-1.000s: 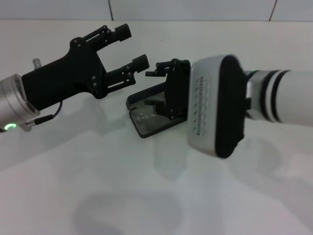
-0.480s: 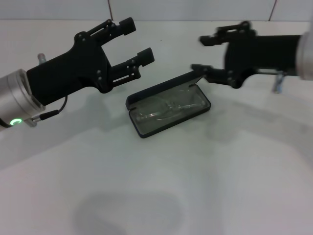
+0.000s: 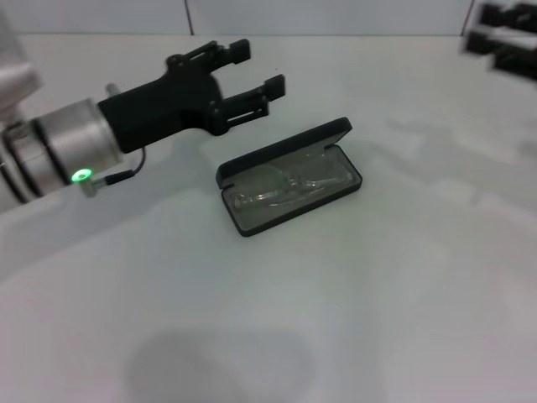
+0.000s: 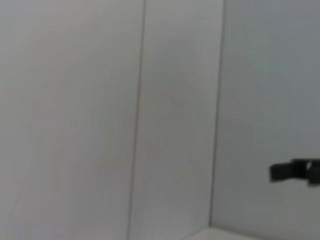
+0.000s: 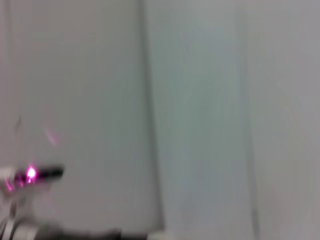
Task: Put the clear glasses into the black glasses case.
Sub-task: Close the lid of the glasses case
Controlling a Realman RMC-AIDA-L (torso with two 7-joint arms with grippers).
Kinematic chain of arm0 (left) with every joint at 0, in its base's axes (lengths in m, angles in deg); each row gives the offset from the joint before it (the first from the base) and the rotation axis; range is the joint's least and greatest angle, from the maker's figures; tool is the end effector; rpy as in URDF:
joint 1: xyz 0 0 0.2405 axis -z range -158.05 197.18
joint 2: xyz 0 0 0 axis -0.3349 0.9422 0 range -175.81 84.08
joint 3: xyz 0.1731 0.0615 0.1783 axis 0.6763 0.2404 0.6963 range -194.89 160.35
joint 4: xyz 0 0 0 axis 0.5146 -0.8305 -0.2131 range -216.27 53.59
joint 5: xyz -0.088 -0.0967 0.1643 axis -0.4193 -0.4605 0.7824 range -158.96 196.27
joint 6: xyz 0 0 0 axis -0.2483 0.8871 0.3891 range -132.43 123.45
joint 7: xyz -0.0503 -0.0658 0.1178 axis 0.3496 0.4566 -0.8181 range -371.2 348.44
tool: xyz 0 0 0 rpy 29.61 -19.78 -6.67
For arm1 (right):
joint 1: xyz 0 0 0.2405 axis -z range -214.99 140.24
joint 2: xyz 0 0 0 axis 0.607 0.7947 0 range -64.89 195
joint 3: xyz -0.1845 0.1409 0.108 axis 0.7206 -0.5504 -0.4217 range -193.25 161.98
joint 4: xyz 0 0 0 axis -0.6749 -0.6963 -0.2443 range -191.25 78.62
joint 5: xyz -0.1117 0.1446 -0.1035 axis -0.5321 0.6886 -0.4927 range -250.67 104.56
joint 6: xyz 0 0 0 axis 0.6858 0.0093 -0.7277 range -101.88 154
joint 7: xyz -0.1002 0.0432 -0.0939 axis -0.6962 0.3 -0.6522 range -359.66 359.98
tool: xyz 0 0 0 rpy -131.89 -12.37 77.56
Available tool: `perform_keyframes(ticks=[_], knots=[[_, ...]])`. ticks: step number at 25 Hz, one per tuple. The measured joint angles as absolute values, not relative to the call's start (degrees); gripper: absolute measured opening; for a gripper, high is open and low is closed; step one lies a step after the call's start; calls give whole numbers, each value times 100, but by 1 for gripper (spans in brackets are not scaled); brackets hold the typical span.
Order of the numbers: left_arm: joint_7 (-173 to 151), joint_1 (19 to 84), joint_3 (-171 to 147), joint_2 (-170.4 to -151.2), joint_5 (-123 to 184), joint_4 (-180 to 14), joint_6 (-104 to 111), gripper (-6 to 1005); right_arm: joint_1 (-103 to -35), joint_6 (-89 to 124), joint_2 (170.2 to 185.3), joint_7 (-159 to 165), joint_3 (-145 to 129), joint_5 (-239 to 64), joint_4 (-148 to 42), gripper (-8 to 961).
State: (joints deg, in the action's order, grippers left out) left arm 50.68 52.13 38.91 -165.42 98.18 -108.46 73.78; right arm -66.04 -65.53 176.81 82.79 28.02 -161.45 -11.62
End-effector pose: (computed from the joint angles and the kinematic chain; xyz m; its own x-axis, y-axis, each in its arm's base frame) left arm -0.2173 0.3603 -0.0214 0.6774 0.0945 0.7295 0.4228 -0.8615 -0.2810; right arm 0.2293 0.3602 0.0994 0.6834 -0.0840 -0.7252 -0.4110 -0.8652 -0.2872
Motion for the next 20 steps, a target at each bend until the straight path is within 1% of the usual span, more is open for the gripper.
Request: perform_keyframes(ticks=[2,3,4,8,10,20], knots=[[5449,5422,3897,-16547,9949,-10793,6879,785,-6675,-6491,17562,8136,2431,-16144,-1718,525],[5600,5507,3902,-16547,9990,-10767,6687,785,-6666,-6356,17538,8061,2279,-16131,-1910,525],[5828,5638,3905,-16548,10095,-10713,6352,785,-6633,-6257,17542,8006,2204,-16122,-1956,525],[6403,6047,3970,-16550,10703,-10585,5538,785,-6454,-6080,17641,7769,2115,-16109,-1946,526],[6645,6183,4134,-16553,10952,-10550,5312,785,-6432,-6064,17658,7714,2114,-16125,-1955,527],[7033,6276,5057,-16563,11035,-10539,4678,785,-6399,-6066,17673,7621,2159,-16133,-2040,537]])
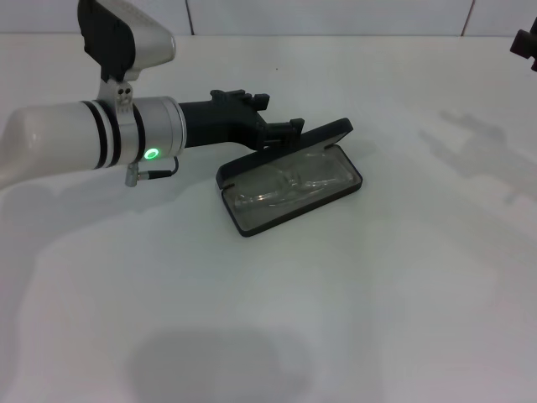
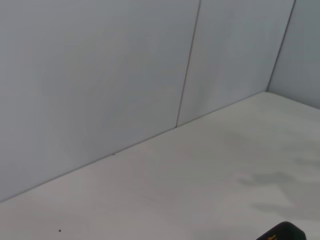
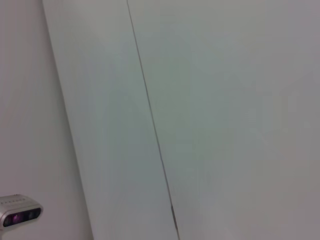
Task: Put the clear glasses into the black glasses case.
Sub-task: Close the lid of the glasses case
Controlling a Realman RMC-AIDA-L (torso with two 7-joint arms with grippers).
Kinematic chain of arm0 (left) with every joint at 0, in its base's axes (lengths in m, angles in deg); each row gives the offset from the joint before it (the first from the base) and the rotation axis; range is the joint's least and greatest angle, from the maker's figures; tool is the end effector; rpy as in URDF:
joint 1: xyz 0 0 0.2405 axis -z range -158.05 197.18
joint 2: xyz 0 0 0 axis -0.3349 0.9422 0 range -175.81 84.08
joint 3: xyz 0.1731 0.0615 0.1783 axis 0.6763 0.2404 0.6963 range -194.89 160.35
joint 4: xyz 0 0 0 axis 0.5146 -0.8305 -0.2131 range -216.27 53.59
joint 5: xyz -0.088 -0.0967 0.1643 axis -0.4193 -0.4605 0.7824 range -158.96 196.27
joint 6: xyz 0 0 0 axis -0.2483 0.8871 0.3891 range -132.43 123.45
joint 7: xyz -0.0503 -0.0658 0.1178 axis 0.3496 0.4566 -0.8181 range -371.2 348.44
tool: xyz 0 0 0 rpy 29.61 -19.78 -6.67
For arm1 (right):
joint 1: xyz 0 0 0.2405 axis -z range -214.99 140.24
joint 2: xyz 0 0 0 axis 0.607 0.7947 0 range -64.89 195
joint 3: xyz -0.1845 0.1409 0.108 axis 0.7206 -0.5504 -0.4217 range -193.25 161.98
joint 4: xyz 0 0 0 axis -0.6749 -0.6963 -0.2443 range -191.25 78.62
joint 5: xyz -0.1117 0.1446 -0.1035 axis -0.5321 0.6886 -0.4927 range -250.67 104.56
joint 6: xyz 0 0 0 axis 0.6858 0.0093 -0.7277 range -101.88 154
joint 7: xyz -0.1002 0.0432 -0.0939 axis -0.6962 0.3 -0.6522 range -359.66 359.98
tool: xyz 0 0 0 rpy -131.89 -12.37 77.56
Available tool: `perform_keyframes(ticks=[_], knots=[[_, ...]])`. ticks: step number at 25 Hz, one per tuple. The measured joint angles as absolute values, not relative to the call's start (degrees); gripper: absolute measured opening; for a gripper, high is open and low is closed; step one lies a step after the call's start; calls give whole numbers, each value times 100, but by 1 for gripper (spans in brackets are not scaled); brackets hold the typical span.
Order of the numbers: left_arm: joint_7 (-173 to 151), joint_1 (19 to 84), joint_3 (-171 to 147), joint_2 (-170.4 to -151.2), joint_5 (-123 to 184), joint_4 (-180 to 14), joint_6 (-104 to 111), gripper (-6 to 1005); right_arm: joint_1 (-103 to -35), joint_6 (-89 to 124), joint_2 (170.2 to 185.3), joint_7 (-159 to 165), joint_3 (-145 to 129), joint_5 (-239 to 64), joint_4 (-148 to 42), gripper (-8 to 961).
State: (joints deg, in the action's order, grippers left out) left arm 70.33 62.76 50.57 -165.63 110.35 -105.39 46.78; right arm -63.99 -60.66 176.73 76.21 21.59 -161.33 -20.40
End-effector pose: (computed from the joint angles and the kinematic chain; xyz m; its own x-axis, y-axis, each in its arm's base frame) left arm -0.2103 0.4070 -0.0745 0.8156 0.3823 0.4344 0.5387 -0.7759 -0.3285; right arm 0.2764 0.3555 0.0982 0.6315 -0.1061 -0.7680 -0.5641 -0.7425 -0.3612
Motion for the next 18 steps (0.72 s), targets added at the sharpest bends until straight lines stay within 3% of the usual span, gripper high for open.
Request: perform_keyframes(ticks=[18], knots=[[6869,5915,5427,-16606,10993,-10596,4764,785,-6356,-6083,17791,7623,2159,-16184,-2040,556]])
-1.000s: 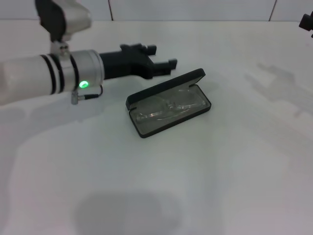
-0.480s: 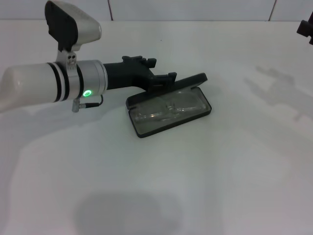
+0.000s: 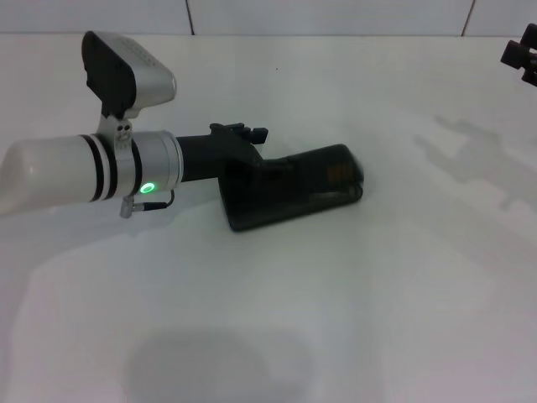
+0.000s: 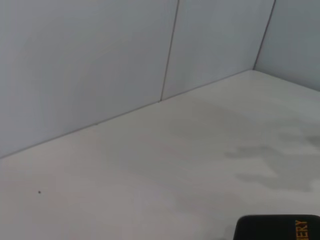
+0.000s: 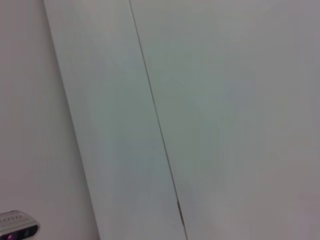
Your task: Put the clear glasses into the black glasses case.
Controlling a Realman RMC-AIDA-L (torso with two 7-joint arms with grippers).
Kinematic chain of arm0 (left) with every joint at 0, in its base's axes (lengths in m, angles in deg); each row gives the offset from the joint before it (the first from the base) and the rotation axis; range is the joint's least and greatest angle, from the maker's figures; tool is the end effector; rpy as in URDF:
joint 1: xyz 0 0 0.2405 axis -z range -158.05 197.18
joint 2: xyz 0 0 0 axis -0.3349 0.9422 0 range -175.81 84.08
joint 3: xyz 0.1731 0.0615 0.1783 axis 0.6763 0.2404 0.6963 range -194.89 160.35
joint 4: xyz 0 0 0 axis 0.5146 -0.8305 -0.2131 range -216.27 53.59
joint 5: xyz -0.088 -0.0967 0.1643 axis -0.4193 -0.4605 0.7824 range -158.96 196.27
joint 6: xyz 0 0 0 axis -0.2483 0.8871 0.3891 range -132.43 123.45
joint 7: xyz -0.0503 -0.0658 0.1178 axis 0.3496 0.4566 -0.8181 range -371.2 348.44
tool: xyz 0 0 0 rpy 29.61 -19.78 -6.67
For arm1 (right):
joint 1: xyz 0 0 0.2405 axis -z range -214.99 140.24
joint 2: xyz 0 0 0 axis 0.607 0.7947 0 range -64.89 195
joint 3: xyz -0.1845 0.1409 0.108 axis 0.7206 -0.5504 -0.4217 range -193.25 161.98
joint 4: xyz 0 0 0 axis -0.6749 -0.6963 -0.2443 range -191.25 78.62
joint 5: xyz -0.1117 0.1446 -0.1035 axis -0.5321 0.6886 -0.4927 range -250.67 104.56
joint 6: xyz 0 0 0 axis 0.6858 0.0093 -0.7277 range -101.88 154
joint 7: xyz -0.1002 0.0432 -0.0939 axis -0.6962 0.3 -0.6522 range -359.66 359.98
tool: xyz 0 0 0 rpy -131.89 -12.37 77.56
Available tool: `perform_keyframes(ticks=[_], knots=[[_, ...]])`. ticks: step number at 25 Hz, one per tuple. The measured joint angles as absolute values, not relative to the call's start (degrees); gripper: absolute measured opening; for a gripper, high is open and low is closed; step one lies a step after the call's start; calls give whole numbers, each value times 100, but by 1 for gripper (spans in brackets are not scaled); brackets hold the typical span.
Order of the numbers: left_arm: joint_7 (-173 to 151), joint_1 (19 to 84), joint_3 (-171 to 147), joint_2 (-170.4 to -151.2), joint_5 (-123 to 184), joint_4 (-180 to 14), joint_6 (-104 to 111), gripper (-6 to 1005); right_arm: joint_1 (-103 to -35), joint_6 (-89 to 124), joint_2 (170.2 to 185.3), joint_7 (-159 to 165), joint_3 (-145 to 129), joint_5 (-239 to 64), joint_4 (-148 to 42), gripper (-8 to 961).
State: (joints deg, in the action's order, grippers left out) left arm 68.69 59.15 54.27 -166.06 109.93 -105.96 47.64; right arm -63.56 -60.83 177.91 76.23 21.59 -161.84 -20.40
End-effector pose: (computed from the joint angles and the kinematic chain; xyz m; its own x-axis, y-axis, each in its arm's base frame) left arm -0.2284 0.3857 -0.0850 0.8307 0.3952 0.3922 0.5239 -0.7931 -0.3107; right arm 0.2767 0.3514 0.0887 0.6208 -0.1230 -0.7743 -0.5733 -0.7448 -0.3414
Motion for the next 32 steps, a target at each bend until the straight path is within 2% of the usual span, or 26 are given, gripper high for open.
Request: perform_keyframes(ticks=[11,17,23,28,32], knots=[[6485,5707,5423,-16583,10464,-10655,5335,788,-6396,-6088,17816,7641,2488,-16201,-2023,568],[5793,5029,5380,-16494,9764,-11402,7274,790,-6449,-6572,17766,7586,3289,-16202,-1733,574],[5347,4564,5285,-16458,9719,-11900,8525,792,-6482,-7177,17821,7486,3647,-16200,-1399,580],[4947,4288,5066,-16419,9740,-11897,8751,793,-6513,-7234,17829,7151,4102,-16200,-1395,673],[4856,4220,5065,-16405,9759,-11897,8765,793,-6511,-7228,17893,6612,4358,-16219,-1395,746]])
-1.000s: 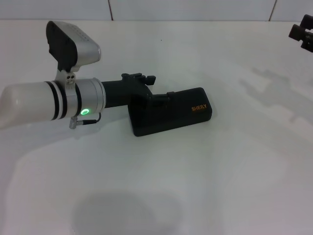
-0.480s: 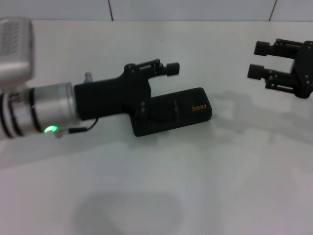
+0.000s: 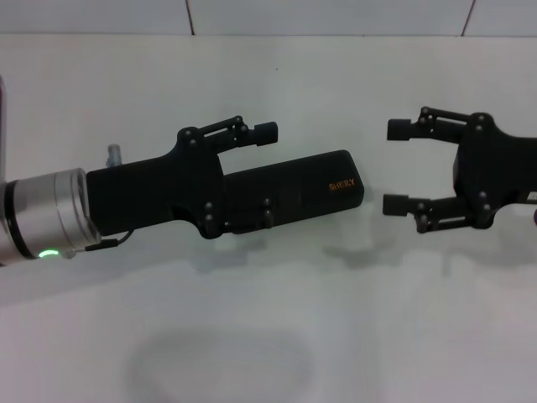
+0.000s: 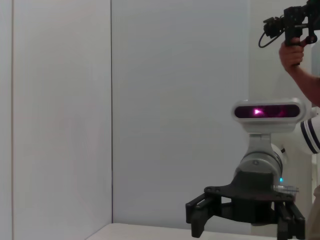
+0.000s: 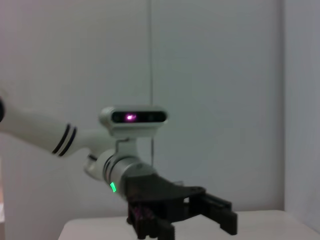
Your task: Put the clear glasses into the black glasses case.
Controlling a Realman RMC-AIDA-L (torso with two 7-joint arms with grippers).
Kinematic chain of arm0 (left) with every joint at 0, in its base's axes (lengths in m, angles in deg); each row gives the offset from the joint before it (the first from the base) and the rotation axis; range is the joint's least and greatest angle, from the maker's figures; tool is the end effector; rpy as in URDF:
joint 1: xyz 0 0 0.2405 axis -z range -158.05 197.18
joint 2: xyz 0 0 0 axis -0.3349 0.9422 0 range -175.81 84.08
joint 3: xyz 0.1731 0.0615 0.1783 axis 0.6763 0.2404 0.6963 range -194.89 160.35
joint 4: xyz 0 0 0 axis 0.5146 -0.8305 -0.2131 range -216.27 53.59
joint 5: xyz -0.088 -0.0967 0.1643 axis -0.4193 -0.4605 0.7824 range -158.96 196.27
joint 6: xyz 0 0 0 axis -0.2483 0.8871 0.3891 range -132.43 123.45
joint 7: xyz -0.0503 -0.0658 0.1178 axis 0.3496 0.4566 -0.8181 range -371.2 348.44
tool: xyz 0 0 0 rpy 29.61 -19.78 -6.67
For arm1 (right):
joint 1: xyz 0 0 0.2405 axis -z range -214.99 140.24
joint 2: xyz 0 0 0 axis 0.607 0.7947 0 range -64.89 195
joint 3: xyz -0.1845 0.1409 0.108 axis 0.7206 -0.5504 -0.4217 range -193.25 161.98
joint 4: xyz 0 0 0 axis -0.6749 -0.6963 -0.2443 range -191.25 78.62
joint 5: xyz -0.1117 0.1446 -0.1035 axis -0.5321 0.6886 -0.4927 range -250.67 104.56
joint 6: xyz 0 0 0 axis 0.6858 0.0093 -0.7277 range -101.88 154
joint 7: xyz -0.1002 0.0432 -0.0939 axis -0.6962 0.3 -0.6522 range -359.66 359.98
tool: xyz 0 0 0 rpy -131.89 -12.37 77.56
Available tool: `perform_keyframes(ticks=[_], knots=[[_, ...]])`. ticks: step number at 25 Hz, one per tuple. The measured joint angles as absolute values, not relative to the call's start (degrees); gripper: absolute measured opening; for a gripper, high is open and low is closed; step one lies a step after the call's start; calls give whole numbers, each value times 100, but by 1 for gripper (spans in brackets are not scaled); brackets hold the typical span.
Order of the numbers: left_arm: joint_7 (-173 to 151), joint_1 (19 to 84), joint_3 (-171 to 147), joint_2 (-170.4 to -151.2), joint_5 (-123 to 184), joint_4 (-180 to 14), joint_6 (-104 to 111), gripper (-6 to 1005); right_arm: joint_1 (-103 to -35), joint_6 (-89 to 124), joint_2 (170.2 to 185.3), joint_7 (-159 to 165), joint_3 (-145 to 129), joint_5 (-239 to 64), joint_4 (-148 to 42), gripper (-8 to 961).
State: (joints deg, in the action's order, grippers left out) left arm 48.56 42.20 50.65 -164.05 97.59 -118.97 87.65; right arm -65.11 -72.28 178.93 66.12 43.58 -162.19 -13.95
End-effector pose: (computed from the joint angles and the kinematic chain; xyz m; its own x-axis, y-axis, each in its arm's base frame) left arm -0.2205 0.2968 -0.0157 0.7117 -0.0061 0.7025 0.1675 -0.9697 -0.1781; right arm 0.2134 0.3198 0.0294 0.7859 0.0647 -0.6149 -0.0509 -0.9844 -0.1687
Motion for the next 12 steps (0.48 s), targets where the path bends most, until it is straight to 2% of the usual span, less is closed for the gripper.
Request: perform_keyframes(ticks=[4,12], knots=[[4770,4213,5066,-16412,9775,-11889,8773,794,-6557,-7119,17921,6545,4388,-16281,-1403,888],[4655,4211,5045,-16438,9776,-11883,8780,794,-6576,-7030,17942,6492,4438,-16355,-1394,888]])
